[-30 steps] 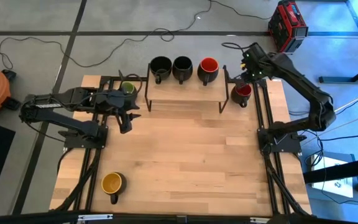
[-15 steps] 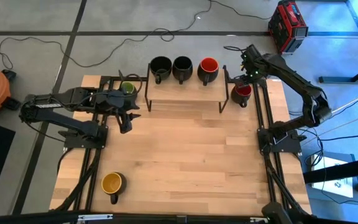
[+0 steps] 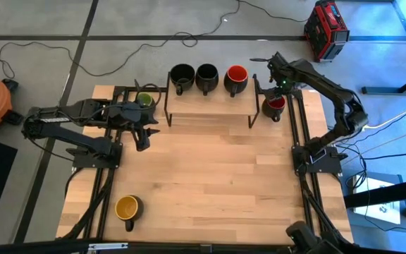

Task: Place coffee mugs
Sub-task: Put the top right red mug on the shelf

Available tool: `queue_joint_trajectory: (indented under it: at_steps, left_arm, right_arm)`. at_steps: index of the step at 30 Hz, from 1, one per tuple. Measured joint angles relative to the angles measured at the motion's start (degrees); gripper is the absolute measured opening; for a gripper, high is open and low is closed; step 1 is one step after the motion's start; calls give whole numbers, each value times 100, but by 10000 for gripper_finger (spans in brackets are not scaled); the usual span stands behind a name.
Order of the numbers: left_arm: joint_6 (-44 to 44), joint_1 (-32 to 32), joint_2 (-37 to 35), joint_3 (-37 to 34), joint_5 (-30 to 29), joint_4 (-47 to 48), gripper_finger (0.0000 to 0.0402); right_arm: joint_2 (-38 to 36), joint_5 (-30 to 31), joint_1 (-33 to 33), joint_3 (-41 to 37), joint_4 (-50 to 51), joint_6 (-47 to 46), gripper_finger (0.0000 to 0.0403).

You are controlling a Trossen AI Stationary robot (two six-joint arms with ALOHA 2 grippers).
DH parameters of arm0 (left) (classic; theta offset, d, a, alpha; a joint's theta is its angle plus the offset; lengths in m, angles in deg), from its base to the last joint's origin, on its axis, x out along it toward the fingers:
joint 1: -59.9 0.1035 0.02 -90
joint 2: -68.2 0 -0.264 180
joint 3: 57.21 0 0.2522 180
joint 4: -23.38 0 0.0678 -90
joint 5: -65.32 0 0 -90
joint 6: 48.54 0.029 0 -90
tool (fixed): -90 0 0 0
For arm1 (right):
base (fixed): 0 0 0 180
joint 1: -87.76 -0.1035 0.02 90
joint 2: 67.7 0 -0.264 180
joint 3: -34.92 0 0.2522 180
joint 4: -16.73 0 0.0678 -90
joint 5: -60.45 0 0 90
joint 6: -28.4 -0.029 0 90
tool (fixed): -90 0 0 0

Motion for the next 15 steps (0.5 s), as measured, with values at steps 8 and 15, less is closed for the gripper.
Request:
queue_joint_trajectory:
  at_steps: [8,15]
  left_arm:
    - [-2,0,0,0,0,0,146]
    - [-6,0,0,0,0,0,146]
  right_arm:
    - [238,-56,-2,2,204,122,177]
    - [-98,-914,-9,2,626,865,177]
